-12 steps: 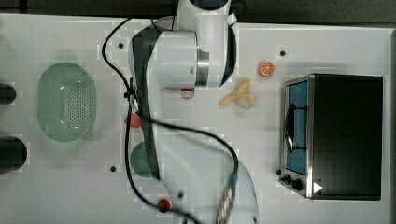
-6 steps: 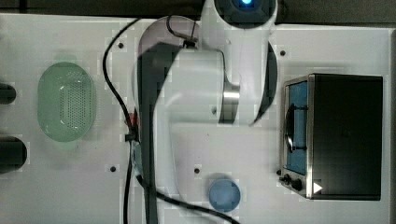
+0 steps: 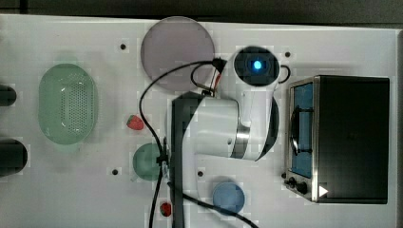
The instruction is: Pick ketchup from plate and place it on table.
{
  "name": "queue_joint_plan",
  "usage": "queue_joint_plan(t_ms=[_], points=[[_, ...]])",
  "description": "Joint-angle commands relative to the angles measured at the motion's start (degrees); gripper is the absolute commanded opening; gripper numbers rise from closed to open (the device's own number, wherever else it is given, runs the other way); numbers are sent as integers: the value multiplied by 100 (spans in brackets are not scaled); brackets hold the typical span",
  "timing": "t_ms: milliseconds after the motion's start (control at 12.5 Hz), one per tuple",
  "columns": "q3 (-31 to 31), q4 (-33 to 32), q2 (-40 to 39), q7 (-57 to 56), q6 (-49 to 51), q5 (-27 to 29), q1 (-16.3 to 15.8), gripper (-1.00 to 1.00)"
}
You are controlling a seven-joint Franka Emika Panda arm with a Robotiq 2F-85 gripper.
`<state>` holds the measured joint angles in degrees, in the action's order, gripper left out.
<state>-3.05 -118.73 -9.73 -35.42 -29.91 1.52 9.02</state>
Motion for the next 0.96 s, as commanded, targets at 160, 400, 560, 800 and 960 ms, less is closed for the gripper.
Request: queue_joint_plan(t_ms=[160,400,560,800,960], points=[[-49,-812,-193,181,-1120,-27,-4,24],[-56,-1152,-582,181,-1598,-27,-9,49],[-60,-1186,-901,181,-1751,-27,-9,93],[-77,-1075,-800,207,-1805,-27,-9,100],[-132,-871,-349,464,-1521,-27,-12,100]])
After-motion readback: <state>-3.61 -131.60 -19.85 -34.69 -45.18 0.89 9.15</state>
